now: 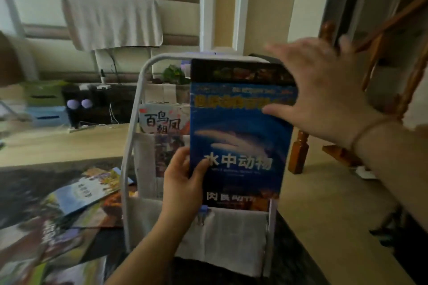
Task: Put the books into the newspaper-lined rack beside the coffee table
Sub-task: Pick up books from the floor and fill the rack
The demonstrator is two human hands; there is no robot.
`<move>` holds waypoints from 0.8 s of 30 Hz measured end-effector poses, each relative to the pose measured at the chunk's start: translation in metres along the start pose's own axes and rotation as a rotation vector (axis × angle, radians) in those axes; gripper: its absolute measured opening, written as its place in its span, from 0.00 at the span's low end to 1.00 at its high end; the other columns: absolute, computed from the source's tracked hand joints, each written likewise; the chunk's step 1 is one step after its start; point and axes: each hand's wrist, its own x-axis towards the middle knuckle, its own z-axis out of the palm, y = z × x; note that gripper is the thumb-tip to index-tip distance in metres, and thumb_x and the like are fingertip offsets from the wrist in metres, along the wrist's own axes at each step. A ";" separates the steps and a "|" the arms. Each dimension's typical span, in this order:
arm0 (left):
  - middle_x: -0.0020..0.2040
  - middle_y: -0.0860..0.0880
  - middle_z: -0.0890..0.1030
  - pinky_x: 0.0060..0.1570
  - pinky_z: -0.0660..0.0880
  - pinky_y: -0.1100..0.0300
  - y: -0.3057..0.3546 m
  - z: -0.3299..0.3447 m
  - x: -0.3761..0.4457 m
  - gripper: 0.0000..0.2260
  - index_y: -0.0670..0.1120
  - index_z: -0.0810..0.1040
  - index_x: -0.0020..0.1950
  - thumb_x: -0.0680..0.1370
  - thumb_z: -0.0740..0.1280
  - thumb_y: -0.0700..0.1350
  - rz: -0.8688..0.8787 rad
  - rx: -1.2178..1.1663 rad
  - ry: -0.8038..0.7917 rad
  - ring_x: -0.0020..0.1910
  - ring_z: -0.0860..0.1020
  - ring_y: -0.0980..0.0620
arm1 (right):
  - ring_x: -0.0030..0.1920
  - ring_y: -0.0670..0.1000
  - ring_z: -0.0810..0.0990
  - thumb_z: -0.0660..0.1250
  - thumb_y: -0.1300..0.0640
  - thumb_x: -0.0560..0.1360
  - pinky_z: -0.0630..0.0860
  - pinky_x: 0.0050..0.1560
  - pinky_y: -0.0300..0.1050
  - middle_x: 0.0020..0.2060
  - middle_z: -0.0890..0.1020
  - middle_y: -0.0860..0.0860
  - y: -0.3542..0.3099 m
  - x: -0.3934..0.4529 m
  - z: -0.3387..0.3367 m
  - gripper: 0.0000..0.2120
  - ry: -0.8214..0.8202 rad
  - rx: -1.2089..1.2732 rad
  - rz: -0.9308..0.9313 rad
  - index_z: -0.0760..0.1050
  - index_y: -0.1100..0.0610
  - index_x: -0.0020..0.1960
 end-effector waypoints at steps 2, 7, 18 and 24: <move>0.50 0.50 0.85 0.44 0.82 0.58 -0.007 -0.006 0.012 0.11 0.54 0.73 0.56 0.79 0.65 0.39 -0.007 -0.007 0.068 0.49 0.84 0.55 | 0.65 0.57 0.72 0.70 0.35 0.68 0.54 0.70 0.68 0.66 0.74 0.52 -0.018 0.021 0.013 0.41 -0.069 -0.025 -0.084 0.59 0.46 0.74; 0.49 0.56 0.80 0.45 0.80 0.64 -0.039 -0.011 0.029 0.17 0.61 0.72 0.55 0.78 0.68 0.38 0.087 0.246 0.152 0.48 0.79 0.65 | 0.53 0.57 0.76 0.75 0.44 0.68 0.65 0.57 0.57 0.55 0.75 0.53 -0.027 0.029 0.056 0.34 -0.039 -0.038 -0.164 0.68 0.50 0.70; 0.51 0.55 0.80 0.43 0.74 0.76 -0.091 -0.025 0.025 0.12 0.49 0.81 0.58 0.76 0.71 0.40 0.035 0.565 0.152 0.47 0.78 0.64 | 0.52 0.56 0.76 0.73 0.41 0.68 0.65 0.61 0.60 0.53 0.76 0.53 -0.016 -0.030 0.111 0.31 -0.115 -0.085 -0.098 0.71 0.53 0.66; 0.49 0.55 0.82 0.52 0.79 0.59 -0.098 -0.032 0.013 0.07 0.52 0.82 0.55 0.78 0.68 0.46 -0.056 0.795 0.050 0.47 0.79 0.60 | 0.56 0.57 0.78 0.72 0.39 0.68 0.62 0.67 0.67 0.58 0.79 0.52 -0.017 -0.052 0.131 0.34 -0.201 -0.049 -0.083 0.70 0.53 0.70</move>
